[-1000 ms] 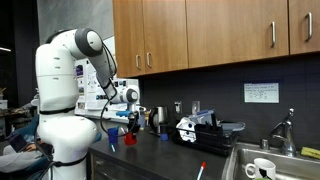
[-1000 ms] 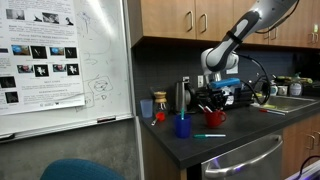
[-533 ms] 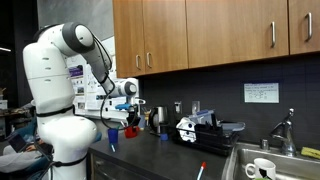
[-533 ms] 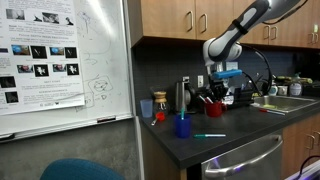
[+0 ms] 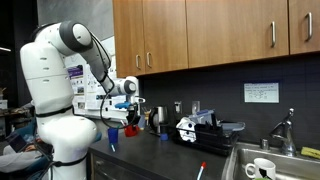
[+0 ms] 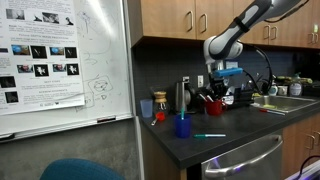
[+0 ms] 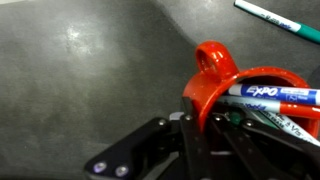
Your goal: Move the cup to the right
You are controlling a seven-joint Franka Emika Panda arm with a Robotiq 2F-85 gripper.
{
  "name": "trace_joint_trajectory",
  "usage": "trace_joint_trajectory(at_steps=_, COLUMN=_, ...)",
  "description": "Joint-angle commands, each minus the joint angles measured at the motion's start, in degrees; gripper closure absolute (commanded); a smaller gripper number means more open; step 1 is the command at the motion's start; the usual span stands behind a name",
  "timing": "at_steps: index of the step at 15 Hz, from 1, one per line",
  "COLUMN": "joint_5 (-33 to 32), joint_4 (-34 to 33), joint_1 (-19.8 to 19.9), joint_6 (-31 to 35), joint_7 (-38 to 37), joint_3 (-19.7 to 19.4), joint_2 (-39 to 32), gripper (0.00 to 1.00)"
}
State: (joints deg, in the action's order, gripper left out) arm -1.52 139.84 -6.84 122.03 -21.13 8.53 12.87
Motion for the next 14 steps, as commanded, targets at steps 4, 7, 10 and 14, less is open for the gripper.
trace_joint_trajectory(at_steps=4, joint_5=-0.1, joint_4=-0.2, joint_1=0.9, joint_6=0.0, joint_7=0.1, joint_3=0.1, joint_2=-0.1, gripper=0.98)
trace_joint_trajectory(at_steps=7, joint_5=-0.5, joint_4=-0.4, joint_1=2.4, joint_6=0.1, joint_7=0.1, joint_3=-0.8, joint_2=-0.1, gripper=0.98)
trace_joint_trajectory(at_steps=10, joint_5=-0.7, joint_4=-0.5, joint_1=4.3, joint_6=0.1, joint_7=0.1, joint_3=-2.2, joint_2=-0.1, gripper=0.98)
trace_joint_trajectory(at_steps=14, joint_5=-0.7, joint_4=-0.9, joint_1=7.1, joint_6=0.1, joint_7=0.4, joint_3=-4.6, joint_2=-0.1, gripper=0.98)
